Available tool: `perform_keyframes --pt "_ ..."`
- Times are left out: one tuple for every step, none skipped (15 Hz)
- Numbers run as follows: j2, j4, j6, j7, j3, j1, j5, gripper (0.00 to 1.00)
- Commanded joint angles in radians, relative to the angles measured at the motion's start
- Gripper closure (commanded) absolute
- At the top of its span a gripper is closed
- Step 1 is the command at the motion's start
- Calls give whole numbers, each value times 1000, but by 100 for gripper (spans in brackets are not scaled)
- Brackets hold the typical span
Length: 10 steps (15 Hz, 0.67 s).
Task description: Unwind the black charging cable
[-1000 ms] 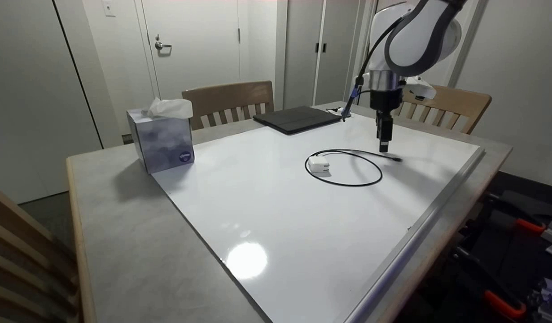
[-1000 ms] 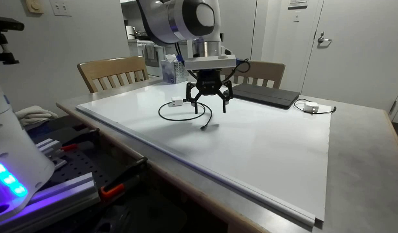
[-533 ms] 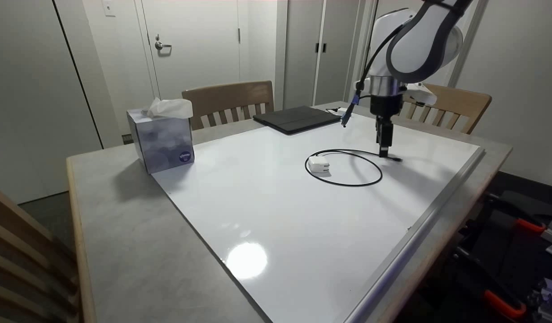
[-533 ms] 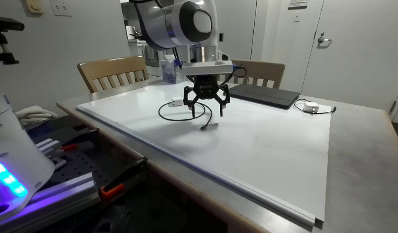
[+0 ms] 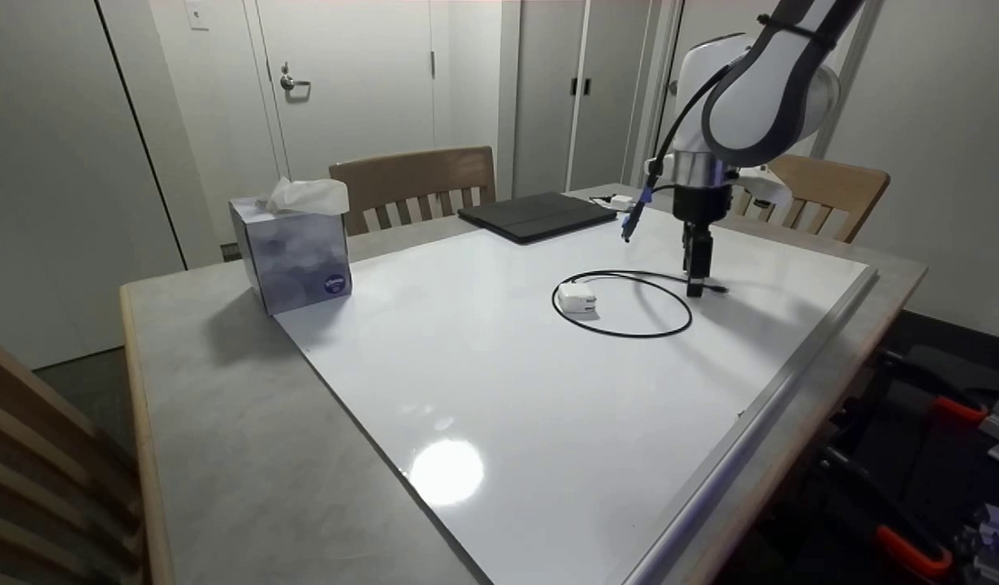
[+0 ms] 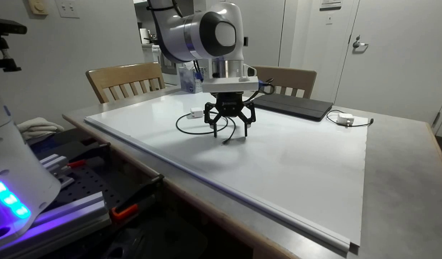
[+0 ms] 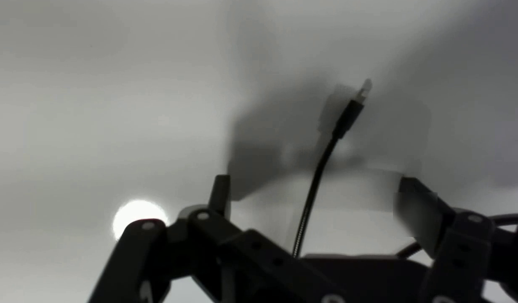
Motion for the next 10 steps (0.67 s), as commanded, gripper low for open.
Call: perform_keyframes --pt "17 -8 40 -26 19 -33 18 16" --pt "14 -10 39 -24 19 -32 16 29" --pt "6 -14 36 -23 21 -29 16 36" --pt "5 -18 38 -22 22 -28 15 44" --pt "-2 -22 35 -24 25 -28 17 50" --pt "-4 -26 37 -25 26 -27 17 58" --pt "-11 -31 34 -27 29 -28 18 64" --pt "-12 -33 35 -27 30 -27 18 72" --pt "-18 -38 34 -27 31 -26 18 77" --pt "-18 -39 36 -27 32 -25 16 86"
